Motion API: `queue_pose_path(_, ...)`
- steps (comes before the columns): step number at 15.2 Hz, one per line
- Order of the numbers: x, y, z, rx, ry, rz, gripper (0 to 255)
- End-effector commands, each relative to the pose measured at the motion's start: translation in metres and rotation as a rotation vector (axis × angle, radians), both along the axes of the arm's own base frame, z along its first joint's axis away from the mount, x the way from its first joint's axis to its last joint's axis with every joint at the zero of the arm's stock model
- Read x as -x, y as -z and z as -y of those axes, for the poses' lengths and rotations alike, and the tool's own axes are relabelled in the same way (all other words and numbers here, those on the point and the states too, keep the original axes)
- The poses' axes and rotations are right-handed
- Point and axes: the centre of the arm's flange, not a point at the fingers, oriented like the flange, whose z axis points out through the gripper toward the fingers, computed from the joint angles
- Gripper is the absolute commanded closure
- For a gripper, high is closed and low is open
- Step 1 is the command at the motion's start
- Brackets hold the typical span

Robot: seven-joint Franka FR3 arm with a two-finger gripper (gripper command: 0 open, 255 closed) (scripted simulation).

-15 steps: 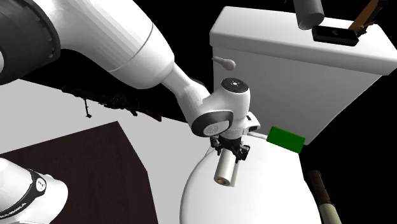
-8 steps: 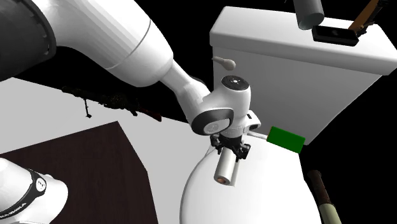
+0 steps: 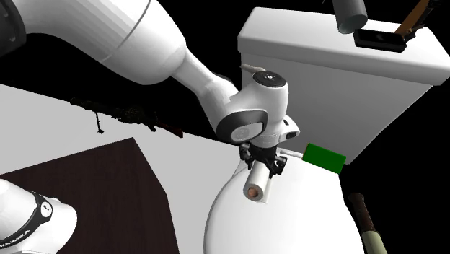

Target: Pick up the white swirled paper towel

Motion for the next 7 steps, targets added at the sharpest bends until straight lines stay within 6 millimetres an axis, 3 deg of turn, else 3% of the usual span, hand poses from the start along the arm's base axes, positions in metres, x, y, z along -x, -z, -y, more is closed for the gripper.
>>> queue_pose_path(1,0.0,-0.011,0.001,0.0,0.0,0.0,255)
queue_pose_path(5,0.0,-0.032,0.001,0.0,0.0,0.0,255)
queue_pose_path(7,0.0,-0.032,0.001,0.0,0.0,0.0,255)
